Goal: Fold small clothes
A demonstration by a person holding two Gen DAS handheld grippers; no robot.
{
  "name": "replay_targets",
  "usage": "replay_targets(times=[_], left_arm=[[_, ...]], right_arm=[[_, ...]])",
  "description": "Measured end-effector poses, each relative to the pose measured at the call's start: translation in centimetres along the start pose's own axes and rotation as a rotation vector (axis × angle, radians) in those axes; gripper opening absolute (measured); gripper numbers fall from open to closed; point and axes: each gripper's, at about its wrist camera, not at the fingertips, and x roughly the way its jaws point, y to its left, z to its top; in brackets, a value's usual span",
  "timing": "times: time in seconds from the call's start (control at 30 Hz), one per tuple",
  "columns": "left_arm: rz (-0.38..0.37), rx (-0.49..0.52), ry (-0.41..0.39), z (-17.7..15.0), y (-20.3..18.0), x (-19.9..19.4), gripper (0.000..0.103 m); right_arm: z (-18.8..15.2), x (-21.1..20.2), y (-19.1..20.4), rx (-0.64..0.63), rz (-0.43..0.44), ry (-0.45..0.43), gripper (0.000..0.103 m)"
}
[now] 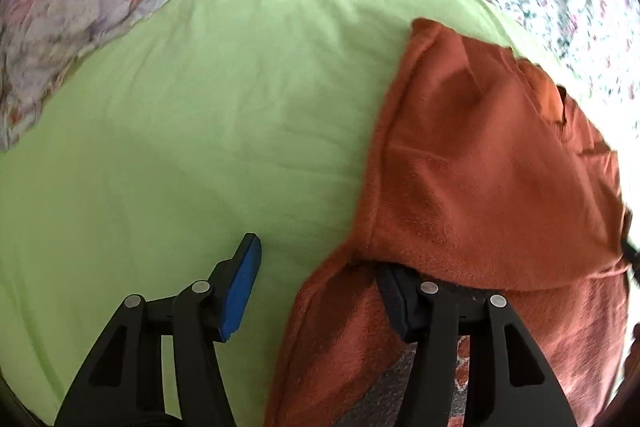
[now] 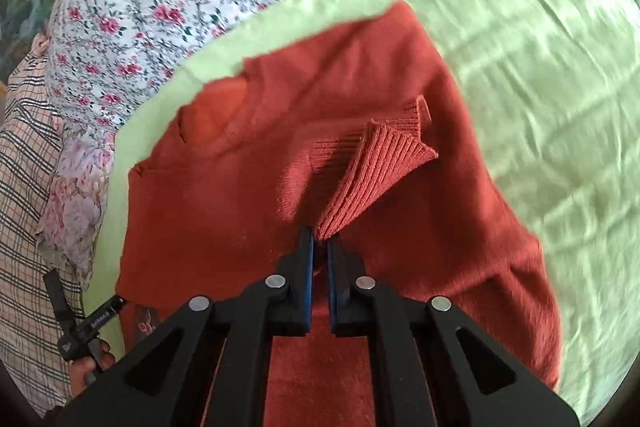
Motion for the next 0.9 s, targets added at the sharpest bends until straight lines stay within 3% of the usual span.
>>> replay_targets(times=[0.1,0.13,0.17,0.23,0.3,0.33,0.37,0.47,0.53,0.63,0.73,0.9], left_arm=[[-0.004,-0.02,0.003,-0.1,0.3,-0.1,0.057],[-0.002,-0.025,0.004,-0.1,0.3,-0.1,0.057],[-0.007,-0.04,0.006,0.0,0.4,-0.1,0.057],[-0.038,-0.106,0.017,0.1,1.2,0.1,0.057],[-0.066,-0.157,0.022,0.4,1.9,0.2,0.057],[-0.079,-0.179,0.025,0.4,2.2,0.1,0.057],[-0.085,-0.186,0.027,0.5,2.3,0.2,0.057],[-0.104,-0.163,0.054,0.3,2.3,-0.1,0.057],[-0.146,-0.115,0.088,0.3,2.1,-0.7,0.056],[-0.242,-0.059,0.081,1.0,1.9,-2.8,0.057],[-0.243,0.025,0.03,3.6,0.5,-3.8,0.065],[-0.247,0.096,0.012,10.2,-3.4,-0.1,0.075]], right_arm=[[-0.1,0.5,0.2,0.02,0.015,0.025,0.009],[0.0,0.6,-0.1,0.038,0.014,0.027,0.022],[0.2,0.5,-0.5,0.065,0.01,0.024,0.047],[0.4,-0.2,-1.6,0.122,0.016,-0.026,0.065],[0.8,-0.5,-2.0,0.129,-0.008,-0.065,0.057],[1.1,-0.3,-2.2,0.13,-0.001,-0.055,0.025],[1.3,-0.2,-2.3,0.134,0.009,-0.047,0.008],[1.7,-3.0,-1.5,0.085,0.027,-0.153,0.008],[1.6,-3.9,-1.2,0.064,0.02,-0.179,0.008],[1.3,-2.9,-2.2,0.073,-0.006,-0.114,0.008],[0.6,-1.8,-3.0,0.095,-0.011,-0.076,0.008],[0.4,-1.0,-3.1,0.102,-0.005,-0.039,0.011]])
